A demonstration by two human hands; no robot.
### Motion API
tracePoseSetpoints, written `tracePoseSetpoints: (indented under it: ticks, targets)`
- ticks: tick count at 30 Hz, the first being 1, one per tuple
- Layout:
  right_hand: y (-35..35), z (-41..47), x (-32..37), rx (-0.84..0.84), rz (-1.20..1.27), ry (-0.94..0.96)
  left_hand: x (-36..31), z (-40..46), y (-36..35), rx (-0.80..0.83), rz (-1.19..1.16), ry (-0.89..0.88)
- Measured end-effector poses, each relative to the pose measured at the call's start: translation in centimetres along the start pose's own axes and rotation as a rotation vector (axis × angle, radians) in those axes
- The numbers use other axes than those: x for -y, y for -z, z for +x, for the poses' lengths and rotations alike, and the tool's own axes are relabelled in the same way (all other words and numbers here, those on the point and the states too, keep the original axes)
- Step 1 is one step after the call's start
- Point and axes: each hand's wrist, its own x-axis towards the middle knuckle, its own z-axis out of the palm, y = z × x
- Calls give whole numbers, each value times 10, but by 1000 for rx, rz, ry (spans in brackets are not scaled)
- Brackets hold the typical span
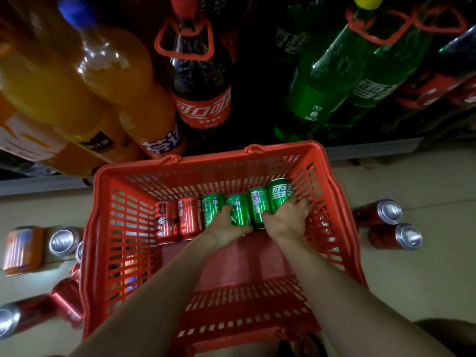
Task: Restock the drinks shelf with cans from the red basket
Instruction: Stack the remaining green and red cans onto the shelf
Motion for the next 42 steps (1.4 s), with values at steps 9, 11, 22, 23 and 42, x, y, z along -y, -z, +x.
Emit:
tracePoseSetpoints:
  ticks: [9,11,22,23,42]
  targets:
    - [-9,-3,-3,-57,-206,40,-22,-42,13,78,423,-115]
    - [-14,-5,-2,-61,-205,41,-24,-51,22,85,483,-136]
    - [-16,-5,0,-91,-171,11,-9,-51,33,112,464,-53]
    - [-14,-5,1,-92,-188,9,-9,-50,34,105,454,-51]
    - [-37,-12,-27,-225,-511,139,-18,-54,29,120,383,-53]
